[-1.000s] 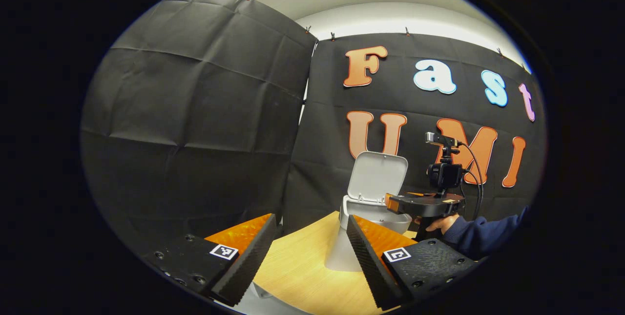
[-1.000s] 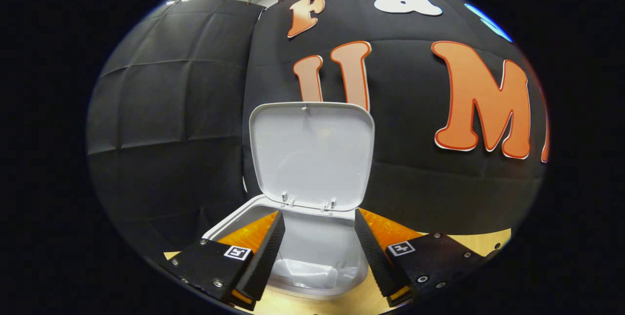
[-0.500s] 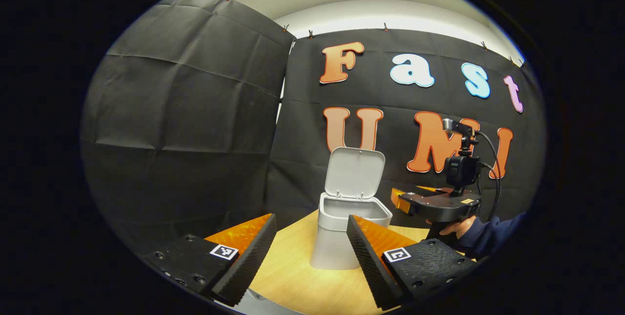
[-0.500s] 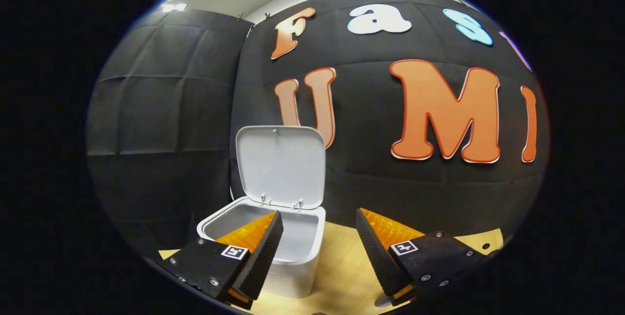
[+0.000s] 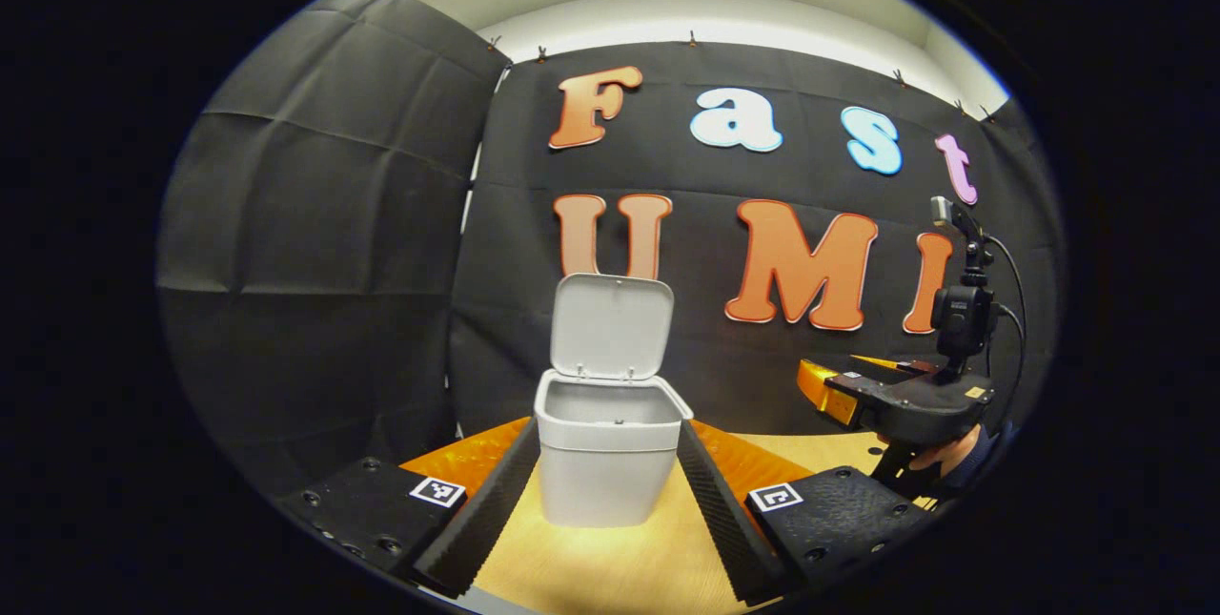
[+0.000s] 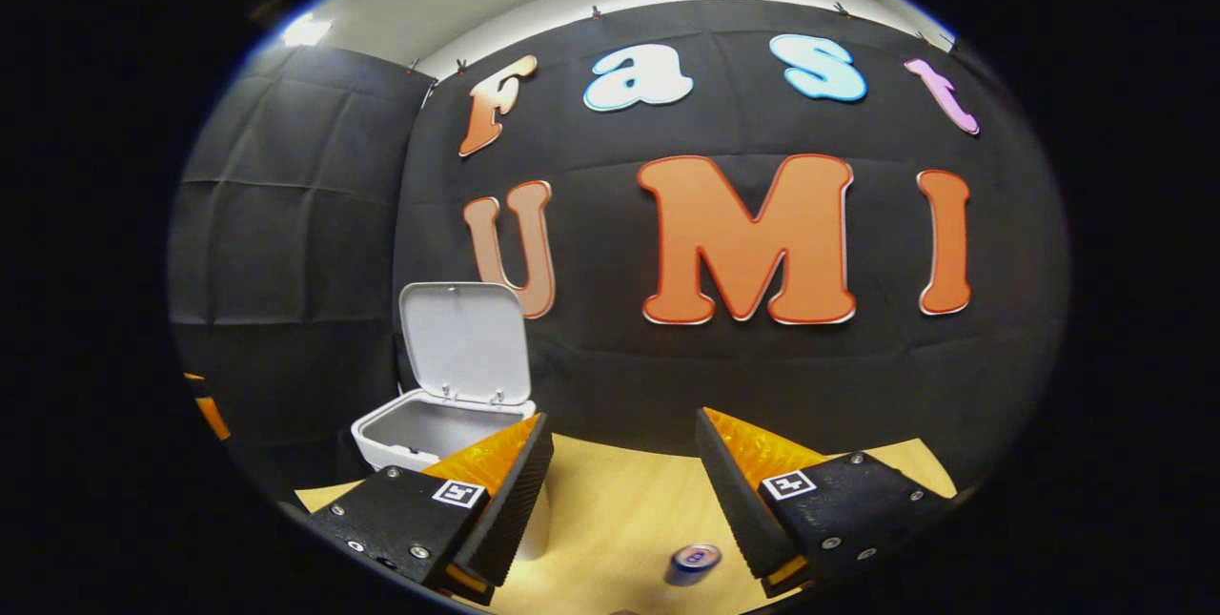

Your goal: Press the lid of the desktop garbage bin to open it, pick up the crumpled paper on the desktop and throw it into the bin, then pick up the pop can on the desktop and drop it into the bin, and finally close the garbage bin lid.

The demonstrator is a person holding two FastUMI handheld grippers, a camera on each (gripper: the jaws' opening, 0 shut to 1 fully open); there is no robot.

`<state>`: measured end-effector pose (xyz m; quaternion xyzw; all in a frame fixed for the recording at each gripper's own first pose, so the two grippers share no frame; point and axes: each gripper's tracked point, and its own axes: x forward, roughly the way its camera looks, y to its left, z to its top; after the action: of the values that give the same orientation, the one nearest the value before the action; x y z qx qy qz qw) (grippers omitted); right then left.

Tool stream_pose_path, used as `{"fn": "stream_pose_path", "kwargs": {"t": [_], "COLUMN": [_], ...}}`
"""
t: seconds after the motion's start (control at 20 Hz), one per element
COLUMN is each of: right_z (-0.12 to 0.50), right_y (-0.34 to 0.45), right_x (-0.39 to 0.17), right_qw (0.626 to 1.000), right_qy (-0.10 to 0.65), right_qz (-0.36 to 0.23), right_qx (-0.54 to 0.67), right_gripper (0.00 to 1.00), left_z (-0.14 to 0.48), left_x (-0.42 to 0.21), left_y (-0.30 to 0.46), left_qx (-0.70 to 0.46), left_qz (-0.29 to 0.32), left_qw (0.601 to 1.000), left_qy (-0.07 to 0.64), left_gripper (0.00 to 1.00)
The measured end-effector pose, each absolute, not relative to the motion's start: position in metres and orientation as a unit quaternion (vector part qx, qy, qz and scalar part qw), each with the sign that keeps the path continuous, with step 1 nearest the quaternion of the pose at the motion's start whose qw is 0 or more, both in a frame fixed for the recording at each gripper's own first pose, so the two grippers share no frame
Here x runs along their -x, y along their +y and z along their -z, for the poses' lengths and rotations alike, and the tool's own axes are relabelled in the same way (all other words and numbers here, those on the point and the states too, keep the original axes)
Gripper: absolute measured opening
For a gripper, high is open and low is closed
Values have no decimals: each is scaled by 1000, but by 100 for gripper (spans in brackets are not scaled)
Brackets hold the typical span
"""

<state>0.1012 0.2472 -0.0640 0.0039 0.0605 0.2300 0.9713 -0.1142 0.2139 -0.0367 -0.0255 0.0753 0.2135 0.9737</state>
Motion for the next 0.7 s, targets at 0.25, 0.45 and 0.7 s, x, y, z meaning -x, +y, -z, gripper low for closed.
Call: {"fn": "stream_pose_path", "kwargs": {"t": [0.25, 0.45, 0.7], "right_z": [53, 51, 64], "right_y": [180, 141, 107], "right_x": [-92, -84, -66], "right_qw": [982, 987, 990], "right_qy": [68, 65, 78], "right_qz": [-176, -144, -121], "right_qx": [-15, -9, 5], "right_gripper": [90, 90, 90], "left_z": [38, 40, 47], "left_x": [78, 56, 35], "left_y": [177, 156, 120], "left_qx": [15, -1, -21], "left_qz": [-158, -133, -89], "left_qw": [985, 989, 995], "left_qy": [71, 66, 52], "left_gripper": [89, 89, 89]}}
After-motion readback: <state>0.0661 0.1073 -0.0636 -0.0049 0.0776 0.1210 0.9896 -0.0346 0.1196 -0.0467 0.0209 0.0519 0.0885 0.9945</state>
